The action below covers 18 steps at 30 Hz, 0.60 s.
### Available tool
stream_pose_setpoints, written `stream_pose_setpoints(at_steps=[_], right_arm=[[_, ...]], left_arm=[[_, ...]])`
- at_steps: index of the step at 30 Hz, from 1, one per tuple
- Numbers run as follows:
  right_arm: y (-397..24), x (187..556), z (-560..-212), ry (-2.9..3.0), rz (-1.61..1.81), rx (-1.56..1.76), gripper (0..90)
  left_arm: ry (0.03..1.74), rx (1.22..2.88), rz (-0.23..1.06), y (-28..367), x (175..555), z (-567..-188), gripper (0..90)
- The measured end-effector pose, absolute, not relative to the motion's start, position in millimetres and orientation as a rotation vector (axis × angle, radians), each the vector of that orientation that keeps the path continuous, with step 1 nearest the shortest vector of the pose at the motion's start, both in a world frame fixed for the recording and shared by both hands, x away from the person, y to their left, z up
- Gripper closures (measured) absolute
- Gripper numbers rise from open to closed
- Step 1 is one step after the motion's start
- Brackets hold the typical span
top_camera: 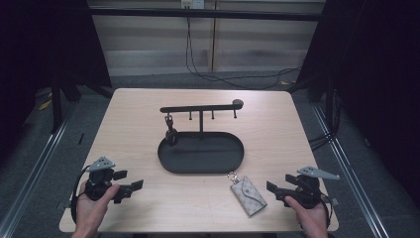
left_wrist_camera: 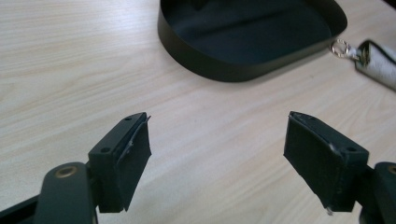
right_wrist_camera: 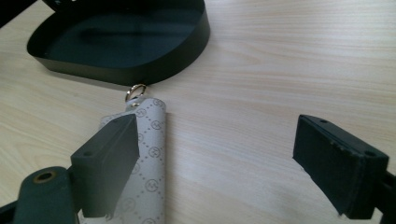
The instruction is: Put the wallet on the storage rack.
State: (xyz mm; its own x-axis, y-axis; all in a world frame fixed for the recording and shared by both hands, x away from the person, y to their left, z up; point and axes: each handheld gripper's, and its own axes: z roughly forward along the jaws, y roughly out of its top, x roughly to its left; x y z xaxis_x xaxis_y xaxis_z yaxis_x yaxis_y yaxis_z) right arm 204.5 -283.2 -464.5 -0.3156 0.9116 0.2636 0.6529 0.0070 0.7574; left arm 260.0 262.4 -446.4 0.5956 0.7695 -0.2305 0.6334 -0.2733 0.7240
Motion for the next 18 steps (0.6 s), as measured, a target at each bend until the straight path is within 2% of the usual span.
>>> stream_pose_setpoints(at_steps=[10,18], right_arm=[[-268.9,212.8,-456.8,2.045,1.182,1.631,20.4],[-245.4,224.2,-453.0,2.205,1.137,1.599,26.0]], left_arm=[[1.053,1.979,0.159,263.7,233.2,-460.9,22.2],[1.009,2.023,0.143,257.9,231.9,-464.1,22.2]])
